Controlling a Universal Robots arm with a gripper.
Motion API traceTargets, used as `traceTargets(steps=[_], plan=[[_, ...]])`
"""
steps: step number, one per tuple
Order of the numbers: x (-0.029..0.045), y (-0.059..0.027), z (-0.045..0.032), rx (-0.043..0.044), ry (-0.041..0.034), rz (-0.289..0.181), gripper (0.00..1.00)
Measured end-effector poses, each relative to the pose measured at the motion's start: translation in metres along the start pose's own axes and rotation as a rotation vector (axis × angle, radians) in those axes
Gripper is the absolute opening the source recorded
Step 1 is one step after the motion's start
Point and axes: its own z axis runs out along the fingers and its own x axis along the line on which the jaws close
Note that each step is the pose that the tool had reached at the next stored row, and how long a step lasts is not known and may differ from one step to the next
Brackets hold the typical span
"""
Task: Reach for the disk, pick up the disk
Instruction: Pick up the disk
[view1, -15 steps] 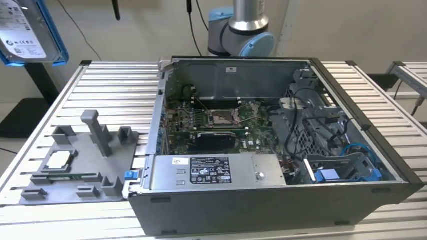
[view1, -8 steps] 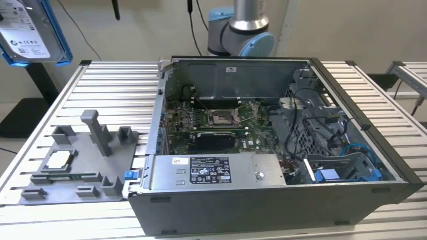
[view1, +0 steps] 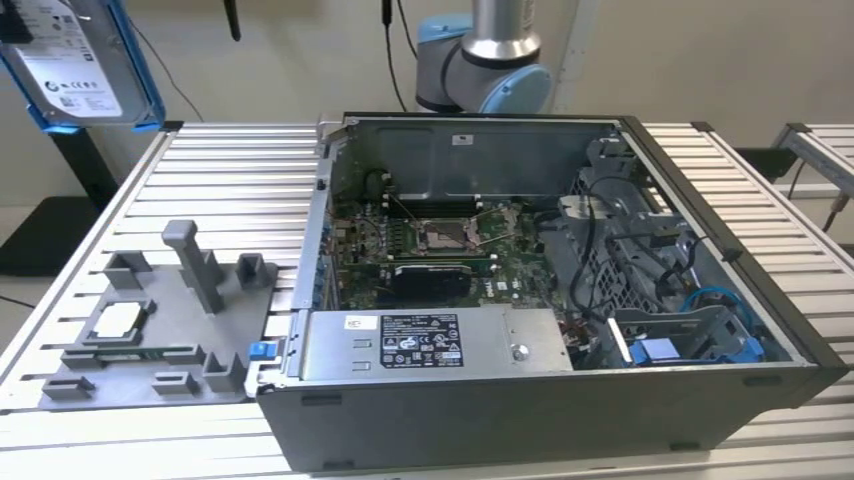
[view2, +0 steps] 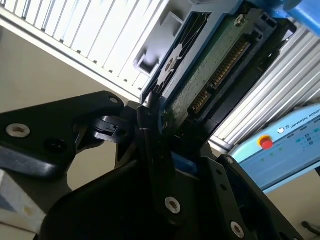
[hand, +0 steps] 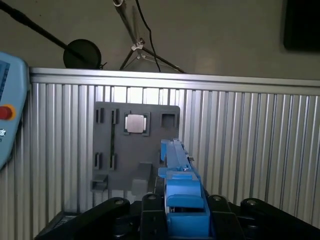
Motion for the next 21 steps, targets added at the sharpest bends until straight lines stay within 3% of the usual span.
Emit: traceTargets(steps=[9, 21], plan=[[0.0009, -0.0324, 0.0003, -0.0017, 0.0, 0.0, 0.0], [0.0022, -0.0833, 0.0009, -0.0046, -0.0001, -0.001, 0.0]])
